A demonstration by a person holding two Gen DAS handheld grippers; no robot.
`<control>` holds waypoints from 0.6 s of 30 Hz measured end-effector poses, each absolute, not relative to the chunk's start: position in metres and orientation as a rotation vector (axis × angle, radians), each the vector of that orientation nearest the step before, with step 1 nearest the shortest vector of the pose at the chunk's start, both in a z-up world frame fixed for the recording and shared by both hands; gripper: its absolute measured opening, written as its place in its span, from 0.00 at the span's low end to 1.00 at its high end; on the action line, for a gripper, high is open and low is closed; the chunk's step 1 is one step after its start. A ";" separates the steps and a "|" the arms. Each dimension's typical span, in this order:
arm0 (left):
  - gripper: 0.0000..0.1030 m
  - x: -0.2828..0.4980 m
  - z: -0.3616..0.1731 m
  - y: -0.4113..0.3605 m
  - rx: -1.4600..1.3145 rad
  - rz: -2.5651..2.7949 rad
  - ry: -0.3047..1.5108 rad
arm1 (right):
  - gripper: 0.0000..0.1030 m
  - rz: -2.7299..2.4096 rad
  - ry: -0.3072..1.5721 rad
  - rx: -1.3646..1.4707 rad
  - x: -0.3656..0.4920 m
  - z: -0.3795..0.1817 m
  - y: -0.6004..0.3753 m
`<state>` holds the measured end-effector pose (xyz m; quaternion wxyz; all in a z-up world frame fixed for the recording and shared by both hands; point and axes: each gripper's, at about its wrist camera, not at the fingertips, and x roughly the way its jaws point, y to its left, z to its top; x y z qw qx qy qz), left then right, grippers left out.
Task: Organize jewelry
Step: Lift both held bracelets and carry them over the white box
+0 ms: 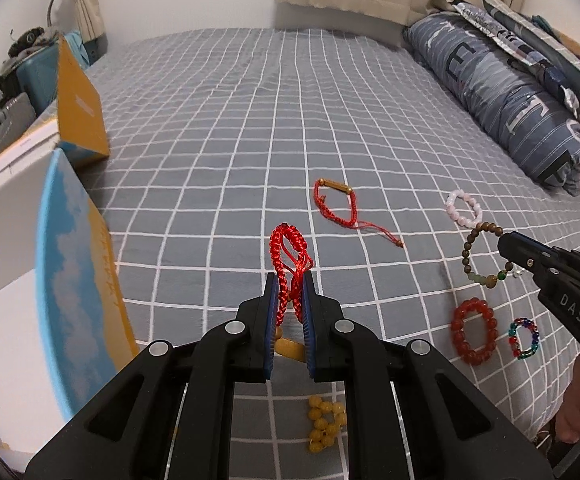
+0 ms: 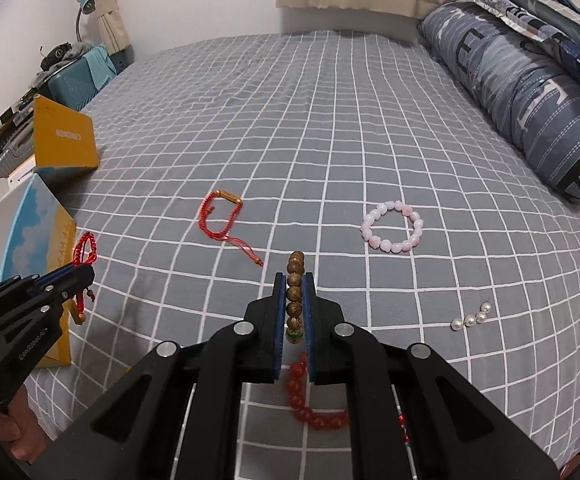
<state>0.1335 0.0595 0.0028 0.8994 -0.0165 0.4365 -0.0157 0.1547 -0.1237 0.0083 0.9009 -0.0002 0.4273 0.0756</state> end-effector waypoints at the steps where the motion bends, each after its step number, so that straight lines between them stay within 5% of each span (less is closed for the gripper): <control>1: 0.11 0.132 0.006 0.061 -0.036 -0.033 0.901 | 0.07 0.157 0.878 -0.003 0.153 0.012 -0.121; 18: 0.11 0.084 0.079 0.144 -0.088 0.095 0.817 | 0.07 0.227 0.784 -0.019 0.129 0.079 -0.044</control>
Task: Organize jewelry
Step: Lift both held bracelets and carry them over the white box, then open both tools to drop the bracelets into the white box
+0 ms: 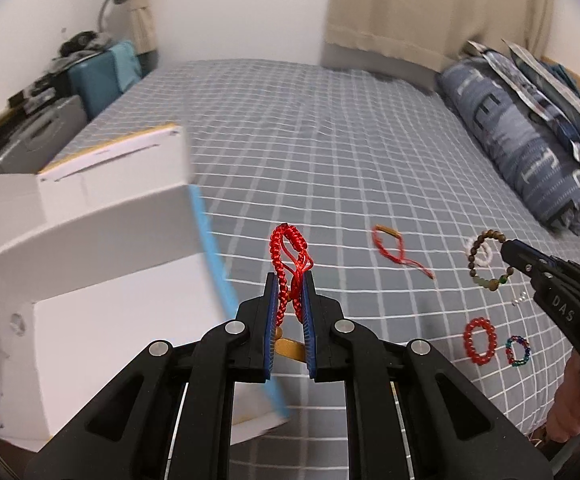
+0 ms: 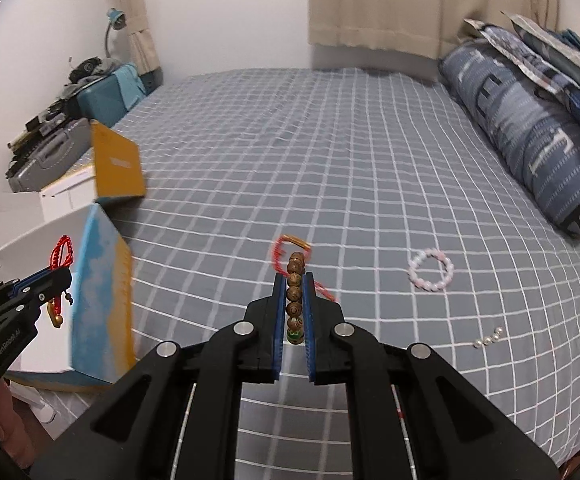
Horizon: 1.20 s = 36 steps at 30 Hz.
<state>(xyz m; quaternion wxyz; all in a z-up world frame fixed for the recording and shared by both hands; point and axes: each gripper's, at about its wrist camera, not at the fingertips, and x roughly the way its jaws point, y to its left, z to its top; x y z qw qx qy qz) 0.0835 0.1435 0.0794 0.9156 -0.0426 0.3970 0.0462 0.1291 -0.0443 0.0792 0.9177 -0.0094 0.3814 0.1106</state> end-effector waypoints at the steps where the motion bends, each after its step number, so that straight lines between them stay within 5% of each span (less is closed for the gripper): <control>1: 0.11 0.080 0.082 0.151 -0.093 0.110 0.813 | 0.07 0.236 0.782 -0.023 0.128 0.082 -0.038; 20: 0.11 0.001 0.092 0.283 -0.172 0.354 0.809 | 0.07 0.502 0.734 -0.125 0.093 0.110 0.134; 36: 0.11 -0.004 0.028 0.341 -0.259 0.424 0.954 | 0.07 0.613 0.925 -0.228 0.093 0.039 0.228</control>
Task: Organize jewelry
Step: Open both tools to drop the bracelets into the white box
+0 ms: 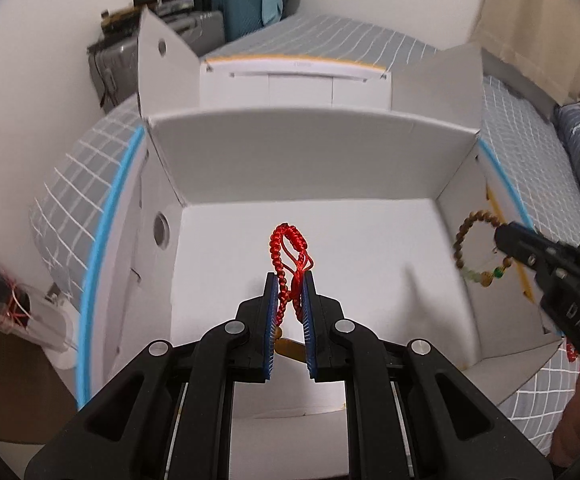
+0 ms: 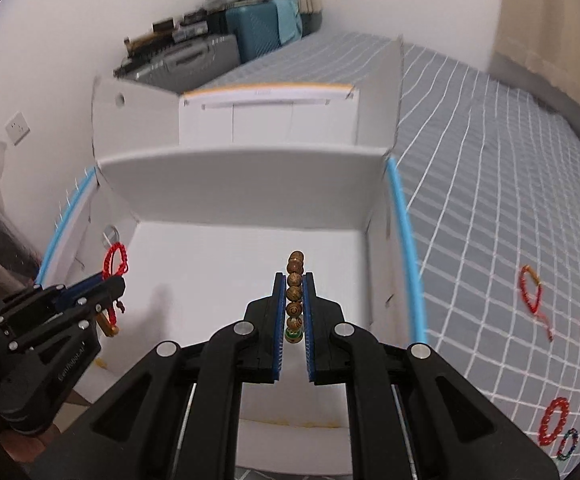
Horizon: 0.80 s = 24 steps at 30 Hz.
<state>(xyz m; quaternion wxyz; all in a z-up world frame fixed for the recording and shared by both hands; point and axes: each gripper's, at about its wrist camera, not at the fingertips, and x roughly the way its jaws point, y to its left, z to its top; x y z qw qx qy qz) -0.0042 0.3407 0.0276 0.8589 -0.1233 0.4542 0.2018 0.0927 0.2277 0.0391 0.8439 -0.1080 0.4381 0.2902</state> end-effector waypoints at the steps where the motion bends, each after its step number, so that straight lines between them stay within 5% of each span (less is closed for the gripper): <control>1: 0.11 -0.003 0.024 0.342 -0.263 0.421 0.963 | 0.07 0.609 0.942 -0.233 0.093 0.033 0.229; 14: 0.15 0.002 0.001 0.350 -0.294 0.432 1.032 | 0.10 0.580 1.016 -0.247 0.100 0.006 0.232; 18: 0.28 -0.001 0.007 0.348 -0.278 0.475 1.002 | 0.43 0.568 0.970 -0.252 0.095 0.014 0.232; 24: 0.47 -0.008 0.020 0.348 -0.263 0.492 0.970 | 0.64 0.571 0.902 -0.247 0.085 0.033 0.225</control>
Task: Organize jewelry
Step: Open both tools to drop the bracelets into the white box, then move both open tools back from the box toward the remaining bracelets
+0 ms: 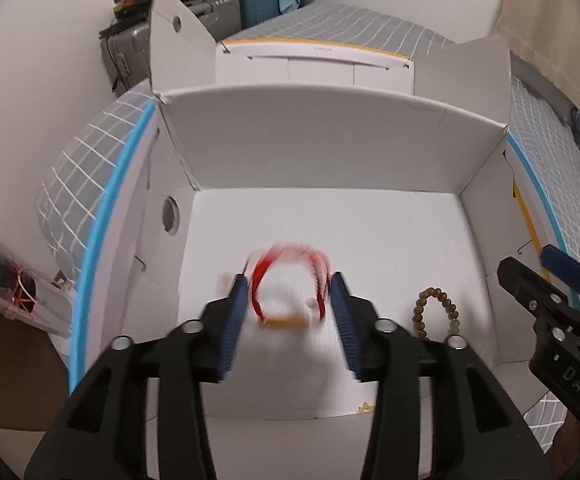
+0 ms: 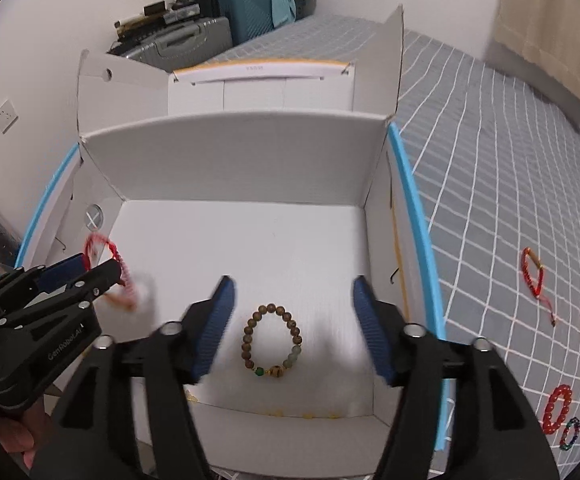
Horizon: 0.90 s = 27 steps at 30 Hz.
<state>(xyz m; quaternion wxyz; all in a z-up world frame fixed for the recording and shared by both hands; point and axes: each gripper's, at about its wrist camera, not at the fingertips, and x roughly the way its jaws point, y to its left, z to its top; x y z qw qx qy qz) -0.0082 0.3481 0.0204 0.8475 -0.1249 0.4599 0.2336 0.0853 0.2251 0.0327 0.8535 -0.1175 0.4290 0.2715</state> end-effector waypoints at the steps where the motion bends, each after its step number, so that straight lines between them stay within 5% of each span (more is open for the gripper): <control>1: 0.52 -0.010 0.023 0.348 -0.257 0.501 0.959 | 0.68 0.571 0.887 -0.250 0.083 0.037 0.224; 11: 0.72 -0.017 0.038 0.343 -0.232 0.520 0.910 | 0.88 0.550 0.805 -0.232 0.072 0.061 0.205; 27: 0.94 -0.017 0.067 0.307 -0.197 0.465 0.825 | 0.93 0.452 0.749 -0.155 0.071 0.085 0.122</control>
